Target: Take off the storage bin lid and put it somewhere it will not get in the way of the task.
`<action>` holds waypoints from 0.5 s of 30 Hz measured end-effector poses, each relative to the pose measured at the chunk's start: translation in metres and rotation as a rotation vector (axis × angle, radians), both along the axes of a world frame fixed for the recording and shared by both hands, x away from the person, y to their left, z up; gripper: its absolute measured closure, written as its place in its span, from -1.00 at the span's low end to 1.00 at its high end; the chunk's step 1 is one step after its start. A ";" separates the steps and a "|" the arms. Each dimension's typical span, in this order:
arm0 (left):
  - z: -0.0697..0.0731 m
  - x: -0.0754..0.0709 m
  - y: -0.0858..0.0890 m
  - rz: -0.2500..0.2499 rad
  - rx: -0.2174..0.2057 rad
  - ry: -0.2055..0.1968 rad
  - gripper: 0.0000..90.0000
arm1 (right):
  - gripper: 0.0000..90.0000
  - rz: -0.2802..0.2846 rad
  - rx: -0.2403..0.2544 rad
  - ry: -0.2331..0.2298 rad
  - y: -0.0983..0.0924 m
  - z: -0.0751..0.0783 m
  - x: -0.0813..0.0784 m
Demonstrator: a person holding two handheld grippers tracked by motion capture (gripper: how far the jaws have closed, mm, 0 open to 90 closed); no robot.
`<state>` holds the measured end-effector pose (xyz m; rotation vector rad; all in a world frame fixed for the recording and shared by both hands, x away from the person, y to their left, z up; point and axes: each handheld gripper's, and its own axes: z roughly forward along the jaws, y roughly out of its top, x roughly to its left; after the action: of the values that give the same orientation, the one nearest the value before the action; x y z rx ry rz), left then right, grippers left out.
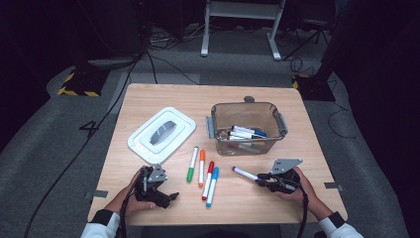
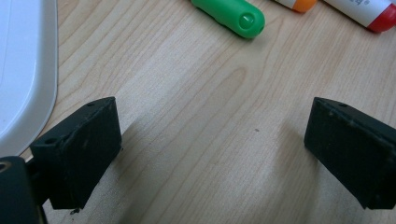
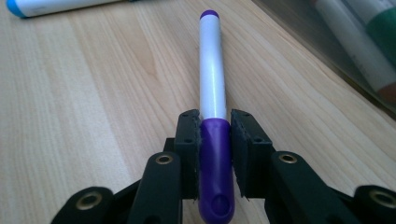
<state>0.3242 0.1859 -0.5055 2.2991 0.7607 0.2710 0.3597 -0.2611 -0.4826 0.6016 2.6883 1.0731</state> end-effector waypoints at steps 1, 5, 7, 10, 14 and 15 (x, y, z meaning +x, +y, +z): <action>0.000 0.000 0.000 0.000 0.000 0.000 -0.91 | 0.64 0.009 0.006 -0.004 0.000 0.002 -0.001; 0.000 0.000 0.000 0.000 0.000 0.000 -0.91 | 0.64 0.038 0.029 -0.013 -0.002 0.008 -0.002; 0.000 0.000 0.000 0.000 0.000 0.000 -0.91 | 0.64 0.052 0.043 -0.014 -0.002 0.011 -0.003; 0.000 0.000 0.000 0.000 0.000 0.000 -0.91 | 0.64 0.059 0.064 -0.023 -0.004 0.018 -0.003; 0.000 0.000 0.000 0.000 0.000 0.000 -0.91 | 0.64 0.088 0.094 -0.042 -0.006 0.032 -0.007; 0.000 0.000 0.000 0.001 0.000 0.000 -0.91 | 0.64 0.097 0.099 -0.049 -0.006 0.035 -0.009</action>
<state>0.3241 0.1859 -0.5055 2.2986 0.7616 0.2716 0.3510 -0.2672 -0.4474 0.4588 2.6594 1.2345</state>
